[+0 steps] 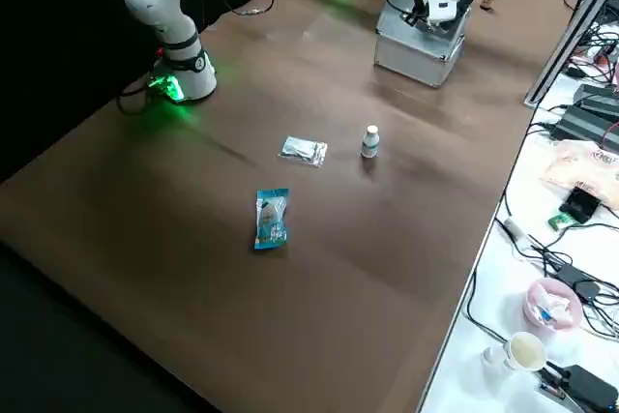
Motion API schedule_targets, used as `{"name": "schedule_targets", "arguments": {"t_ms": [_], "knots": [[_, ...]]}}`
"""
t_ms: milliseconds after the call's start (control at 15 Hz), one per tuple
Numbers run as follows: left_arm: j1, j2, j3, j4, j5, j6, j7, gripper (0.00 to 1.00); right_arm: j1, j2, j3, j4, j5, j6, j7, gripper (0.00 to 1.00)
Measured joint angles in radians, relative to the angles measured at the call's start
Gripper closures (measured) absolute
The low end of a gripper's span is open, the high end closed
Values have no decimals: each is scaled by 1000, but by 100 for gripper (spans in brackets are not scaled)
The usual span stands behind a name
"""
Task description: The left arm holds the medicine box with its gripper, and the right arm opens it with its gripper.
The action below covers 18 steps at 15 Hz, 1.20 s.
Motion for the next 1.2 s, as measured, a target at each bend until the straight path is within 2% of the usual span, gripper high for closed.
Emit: {"name": "schedule_targets", "arguments": {"t_ms": [1200], "knots": [[0,0,0,-1,0,1,0,70,-46,-1,-11,-39,-9,-30,-75,86]]}}
